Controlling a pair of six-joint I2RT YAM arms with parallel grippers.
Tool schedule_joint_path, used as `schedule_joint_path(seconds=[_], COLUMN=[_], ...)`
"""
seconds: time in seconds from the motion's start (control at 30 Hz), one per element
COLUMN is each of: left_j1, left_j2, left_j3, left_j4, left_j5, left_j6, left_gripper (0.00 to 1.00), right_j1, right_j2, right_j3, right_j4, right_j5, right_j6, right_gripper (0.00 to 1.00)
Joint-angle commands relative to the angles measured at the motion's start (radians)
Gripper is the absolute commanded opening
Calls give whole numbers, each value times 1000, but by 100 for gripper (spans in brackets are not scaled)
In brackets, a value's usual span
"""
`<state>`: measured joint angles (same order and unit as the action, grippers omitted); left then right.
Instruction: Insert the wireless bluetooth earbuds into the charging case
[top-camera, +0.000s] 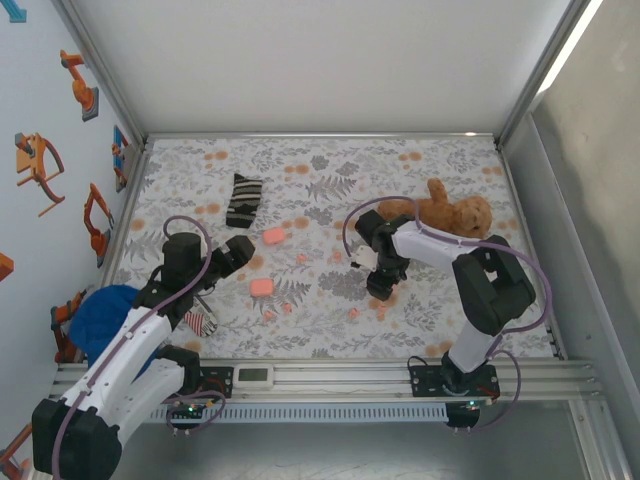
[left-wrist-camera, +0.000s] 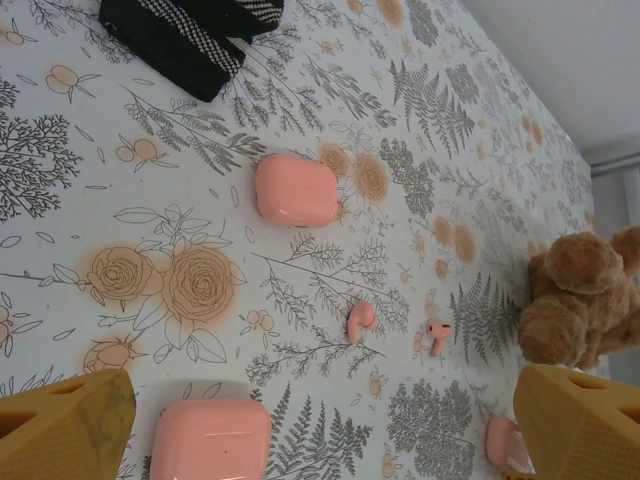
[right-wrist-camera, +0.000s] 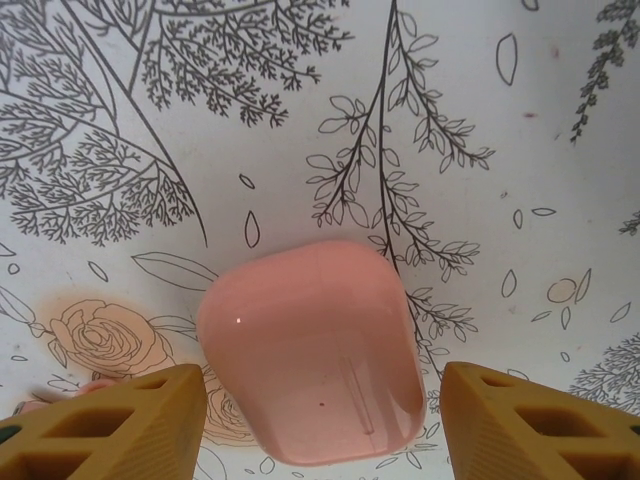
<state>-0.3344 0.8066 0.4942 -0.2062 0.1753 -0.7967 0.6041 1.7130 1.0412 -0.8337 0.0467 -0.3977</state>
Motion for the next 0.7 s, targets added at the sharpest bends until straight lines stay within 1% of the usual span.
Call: schedule_joint_path(seconds=[0.0,0.37,0.4,0.47,0.5,0.67], left_j1=[-4,-4,-4,-3,-5,-4], left_j2=[-1,-1,-1,0,-1,-4], left_j3=[-4,-1,0,1,1,12], left_j4=[-20,-24,-25,-26,-29,-32], left_j5=[-8,-10,-11,-11,-11,-7], left_j6=[-3,-3,-6,-6,-5,-6], left_gripper=[96,96,96,96,96,96], right_j1=[8,12,12,11,11,11], right_j2=[20,53,47,27,12,-70], right_j3=[-10,-21,-25,-32,-37,-50], right_j4=[1,1,4,14,23,48], right_j5=[12,34,36,40,42,44], right_j6=[-15,-10,-10,-12,-15,-27], right_gripper=[62,54,51,50,48,45])
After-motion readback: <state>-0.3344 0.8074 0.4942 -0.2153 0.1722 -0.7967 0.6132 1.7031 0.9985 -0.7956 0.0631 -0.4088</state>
